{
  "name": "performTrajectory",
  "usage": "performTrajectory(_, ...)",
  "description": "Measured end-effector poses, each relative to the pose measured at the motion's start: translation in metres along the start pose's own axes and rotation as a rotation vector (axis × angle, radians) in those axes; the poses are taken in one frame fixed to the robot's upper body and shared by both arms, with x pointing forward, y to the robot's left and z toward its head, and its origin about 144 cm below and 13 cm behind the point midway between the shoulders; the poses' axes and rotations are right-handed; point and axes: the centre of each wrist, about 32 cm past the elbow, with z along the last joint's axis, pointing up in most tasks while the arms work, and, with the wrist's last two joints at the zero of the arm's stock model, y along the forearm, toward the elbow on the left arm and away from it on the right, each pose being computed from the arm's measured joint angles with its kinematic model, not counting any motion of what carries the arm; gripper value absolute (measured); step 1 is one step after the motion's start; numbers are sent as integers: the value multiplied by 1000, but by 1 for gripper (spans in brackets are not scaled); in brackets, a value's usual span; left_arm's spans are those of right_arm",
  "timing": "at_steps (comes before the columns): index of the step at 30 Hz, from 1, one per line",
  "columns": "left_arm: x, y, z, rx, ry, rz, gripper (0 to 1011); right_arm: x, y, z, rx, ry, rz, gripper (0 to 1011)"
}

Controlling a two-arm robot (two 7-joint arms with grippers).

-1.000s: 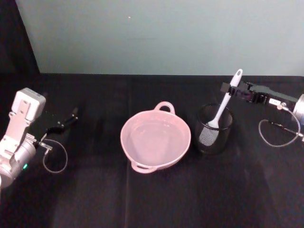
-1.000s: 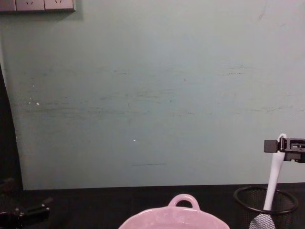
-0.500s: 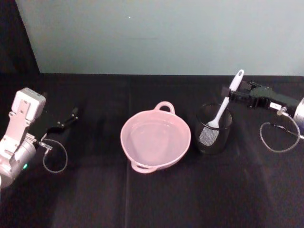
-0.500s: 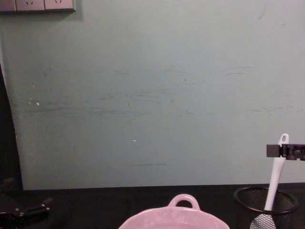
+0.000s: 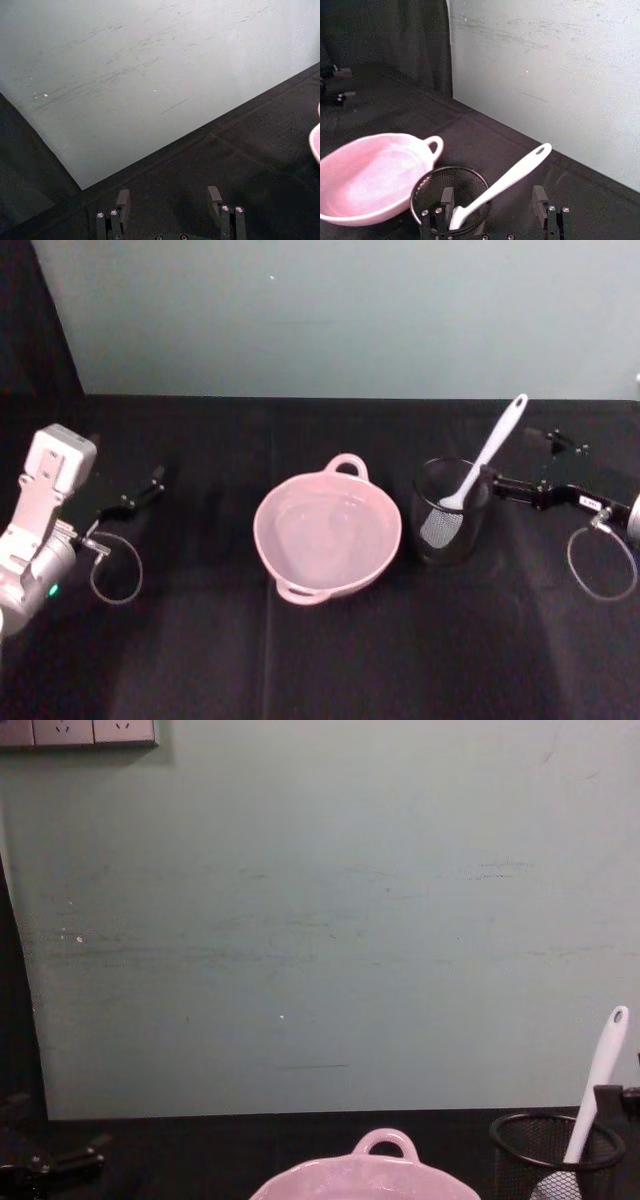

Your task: Use the one hand to pick up the spoon and stir the clear water in the bowl.

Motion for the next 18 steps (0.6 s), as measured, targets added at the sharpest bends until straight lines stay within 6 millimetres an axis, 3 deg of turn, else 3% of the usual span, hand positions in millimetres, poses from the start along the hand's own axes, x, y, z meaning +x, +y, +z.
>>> performTrajectory(10, 0, 0, 0, 0, 0, 0, 1011, -4, 6, -2, 5, -76, -22, 1002)
performTrajectory(18, 0, 0, 0, 0, 0, 0, 1011, -13, -8, -1, 16, -123, -38, 1002)
